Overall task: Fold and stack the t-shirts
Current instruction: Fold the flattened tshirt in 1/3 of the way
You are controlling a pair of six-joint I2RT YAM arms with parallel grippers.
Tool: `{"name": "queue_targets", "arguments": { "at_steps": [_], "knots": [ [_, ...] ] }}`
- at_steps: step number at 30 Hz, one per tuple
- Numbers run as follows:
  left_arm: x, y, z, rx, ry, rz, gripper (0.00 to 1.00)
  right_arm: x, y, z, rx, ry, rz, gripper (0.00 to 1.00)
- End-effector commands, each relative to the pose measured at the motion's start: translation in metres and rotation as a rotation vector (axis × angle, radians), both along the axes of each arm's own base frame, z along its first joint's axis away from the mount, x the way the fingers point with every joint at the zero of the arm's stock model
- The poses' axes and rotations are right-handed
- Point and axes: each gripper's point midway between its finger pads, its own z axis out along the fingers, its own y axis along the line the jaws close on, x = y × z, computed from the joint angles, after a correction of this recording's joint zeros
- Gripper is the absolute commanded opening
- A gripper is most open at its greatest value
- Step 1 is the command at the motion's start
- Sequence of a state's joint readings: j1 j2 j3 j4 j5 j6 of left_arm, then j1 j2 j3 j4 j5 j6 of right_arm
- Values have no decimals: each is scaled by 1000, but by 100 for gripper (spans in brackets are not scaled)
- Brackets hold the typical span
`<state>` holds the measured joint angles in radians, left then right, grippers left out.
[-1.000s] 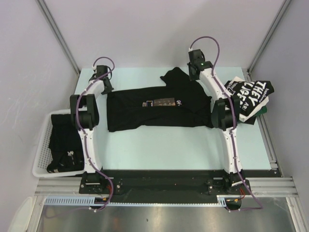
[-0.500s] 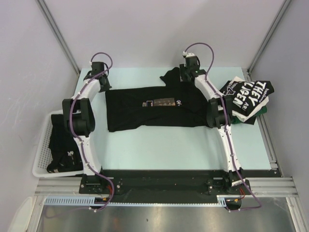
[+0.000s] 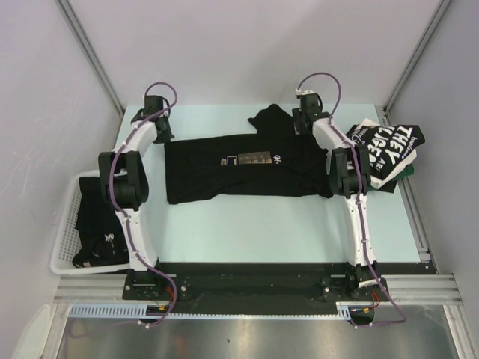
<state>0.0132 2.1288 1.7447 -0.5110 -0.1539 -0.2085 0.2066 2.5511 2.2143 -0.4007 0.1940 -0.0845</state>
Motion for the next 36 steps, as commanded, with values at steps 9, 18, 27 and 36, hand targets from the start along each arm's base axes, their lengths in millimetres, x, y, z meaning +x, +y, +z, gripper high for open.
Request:
{"name": "queue_targets", "arguments": {
  "at_steps": [9,18,27,36],
  "knots": [
    [22,-1,9,11,-29,-15,0,-7,-52,51,-74,-52,-73,56],
    [22,0,2,14,-14,-12,0,-19,-52,30,-49,21,-78,57],
    [24,-1,3,13,-17,-13,0,-22,-45,20,38,68,-71,57],
    [25,0,4,15,-18,-11,0,-33,-38,-4,86,167,-63,25]
  ]
}}
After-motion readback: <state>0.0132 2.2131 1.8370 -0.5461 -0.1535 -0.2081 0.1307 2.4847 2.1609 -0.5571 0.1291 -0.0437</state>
